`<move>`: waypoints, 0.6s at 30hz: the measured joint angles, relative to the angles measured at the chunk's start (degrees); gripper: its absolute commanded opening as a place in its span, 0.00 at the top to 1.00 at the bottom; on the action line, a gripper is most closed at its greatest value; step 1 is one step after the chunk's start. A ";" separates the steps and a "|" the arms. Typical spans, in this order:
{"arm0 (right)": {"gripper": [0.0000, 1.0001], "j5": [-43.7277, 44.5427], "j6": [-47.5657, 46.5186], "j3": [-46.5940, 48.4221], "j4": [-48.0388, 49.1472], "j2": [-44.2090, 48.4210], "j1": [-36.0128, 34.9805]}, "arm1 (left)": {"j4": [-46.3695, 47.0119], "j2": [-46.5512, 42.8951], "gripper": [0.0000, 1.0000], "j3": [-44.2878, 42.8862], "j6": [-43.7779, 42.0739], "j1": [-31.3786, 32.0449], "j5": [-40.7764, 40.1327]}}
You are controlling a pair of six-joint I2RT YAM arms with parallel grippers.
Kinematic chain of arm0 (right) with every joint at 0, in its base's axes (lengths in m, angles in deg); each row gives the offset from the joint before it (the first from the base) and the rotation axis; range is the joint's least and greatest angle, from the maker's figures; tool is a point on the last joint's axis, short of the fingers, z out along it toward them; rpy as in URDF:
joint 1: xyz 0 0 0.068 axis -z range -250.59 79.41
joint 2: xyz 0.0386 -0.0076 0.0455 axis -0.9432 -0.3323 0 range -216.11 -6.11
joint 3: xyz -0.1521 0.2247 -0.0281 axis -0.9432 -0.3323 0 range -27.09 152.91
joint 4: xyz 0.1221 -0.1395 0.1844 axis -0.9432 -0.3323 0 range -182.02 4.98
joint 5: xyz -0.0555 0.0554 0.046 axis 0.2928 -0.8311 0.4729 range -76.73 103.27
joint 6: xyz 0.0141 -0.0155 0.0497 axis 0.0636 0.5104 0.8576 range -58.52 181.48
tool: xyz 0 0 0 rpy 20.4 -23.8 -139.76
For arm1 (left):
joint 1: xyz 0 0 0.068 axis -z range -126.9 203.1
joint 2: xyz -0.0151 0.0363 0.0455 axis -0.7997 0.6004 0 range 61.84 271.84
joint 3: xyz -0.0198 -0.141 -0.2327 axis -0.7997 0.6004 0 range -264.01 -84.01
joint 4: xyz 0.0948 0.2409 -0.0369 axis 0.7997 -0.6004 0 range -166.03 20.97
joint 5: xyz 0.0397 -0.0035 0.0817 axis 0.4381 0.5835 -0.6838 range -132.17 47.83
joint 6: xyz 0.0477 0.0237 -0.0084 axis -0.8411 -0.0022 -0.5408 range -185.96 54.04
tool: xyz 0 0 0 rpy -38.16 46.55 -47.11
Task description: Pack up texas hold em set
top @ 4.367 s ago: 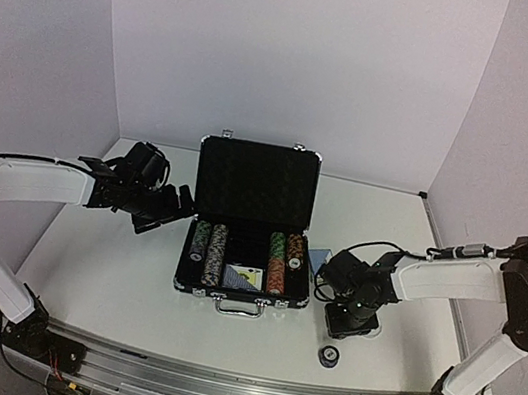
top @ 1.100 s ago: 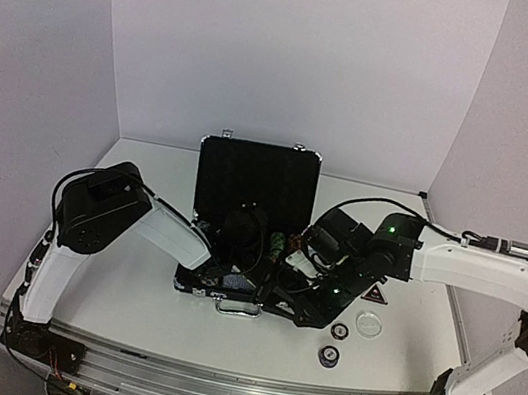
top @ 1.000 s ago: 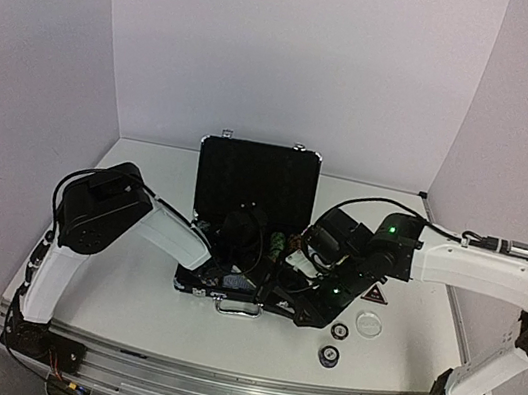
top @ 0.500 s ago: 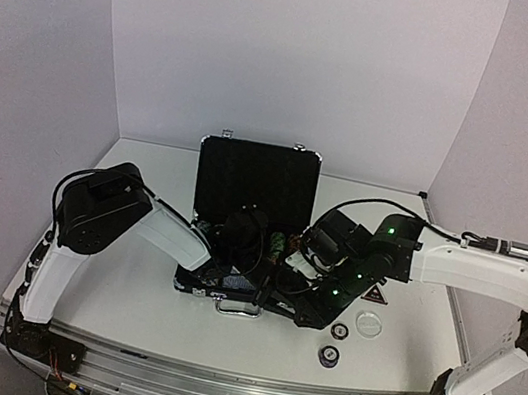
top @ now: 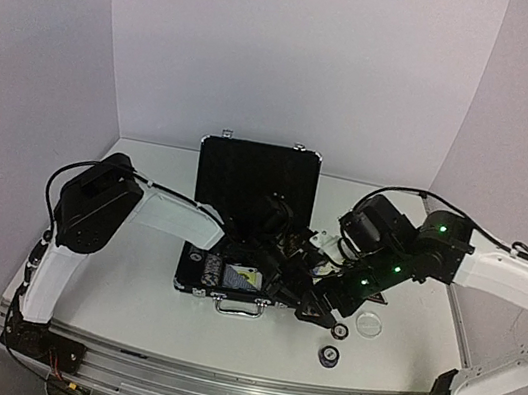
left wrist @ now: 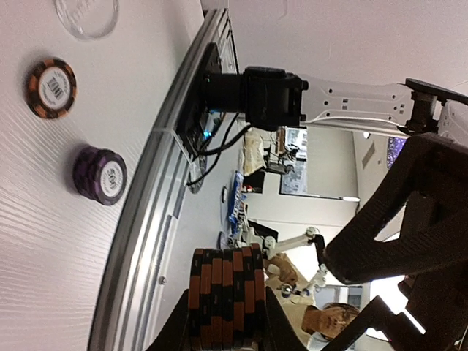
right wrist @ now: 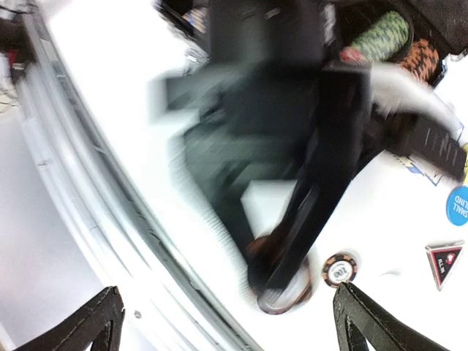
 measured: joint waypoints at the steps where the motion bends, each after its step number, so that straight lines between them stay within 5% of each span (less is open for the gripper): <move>1: 0.02 -0.78 -0.10 -0.33 -0.06 1.70 0.00 | -3.06 -0.25 1.00 -1.00 -3.29 -0.74 -0.98; 10: 0.02 -1.66 1.04 -0.83 -0.08 15.97 0.00 | -28.71 -0.46 1.00 -13.89 -33.86 -7.46 -13.81; 18: 0.02 25.61 13.68 -2.73 -0.05 18.24 0.06 | -41.53 -2.62 1.00 -19.69 -61.45 -7.09 -28.63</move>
